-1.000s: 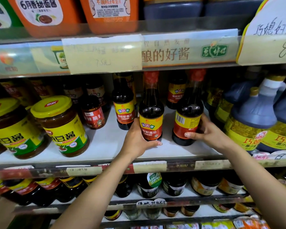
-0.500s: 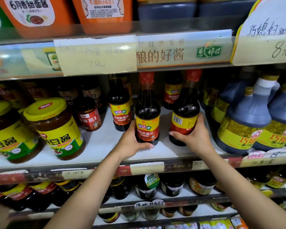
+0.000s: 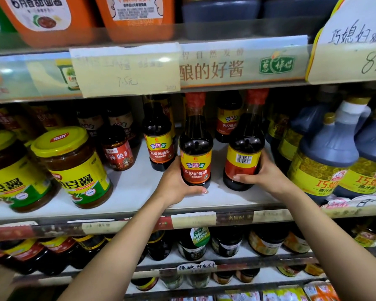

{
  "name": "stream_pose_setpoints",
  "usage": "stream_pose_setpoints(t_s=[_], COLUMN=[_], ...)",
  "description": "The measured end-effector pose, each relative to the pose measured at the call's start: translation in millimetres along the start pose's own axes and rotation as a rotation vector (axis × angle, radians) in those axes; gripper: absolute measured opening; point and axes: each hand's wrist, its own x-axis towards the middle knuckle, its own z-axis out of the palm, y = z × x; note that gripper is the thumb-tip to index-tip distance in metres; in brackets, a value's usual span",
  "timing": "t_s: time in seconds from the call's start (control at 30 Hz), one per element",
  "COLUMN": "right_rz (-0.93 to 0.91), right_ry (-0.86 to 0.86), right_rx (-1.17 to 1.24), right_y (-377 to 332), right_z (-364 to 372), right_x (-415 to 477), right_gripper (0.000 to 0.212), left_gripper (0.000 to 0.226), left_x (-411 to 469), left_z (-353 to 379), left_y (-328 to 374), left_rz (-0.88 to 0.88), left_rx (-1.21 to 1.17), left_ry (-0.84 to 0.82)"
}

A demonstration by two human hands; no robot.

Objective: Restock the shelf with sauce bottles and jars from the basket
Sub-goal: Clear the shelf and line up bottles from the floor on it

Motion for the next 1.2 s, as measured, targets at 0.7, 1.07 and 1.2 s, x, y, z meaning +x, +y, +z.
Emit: stream_pose_setpoints(t_s=[0.7,1.07,1.2], right_rz=[-0.058,-0.041,-0.076], right_ry=[0.201,0.055,0.222], right_rx=[-0.123,-0.025,-0.149], right_y=[6,2,2], right_z=[9,-5,10], right_x=[-8,-9,-14], right_gripper=[0.093,0.081,0.087], left_gripper=[0.085,0.083,0.084], left_x=[9,18,17], left_z=[0,6,7], left_y=[-1,-6,-10], left_rz=[-0.082,-0.102,-0.089], left_rx=[-0.079,-0.137,-0.139], left_ry=[-0.015,0.007,0.023])
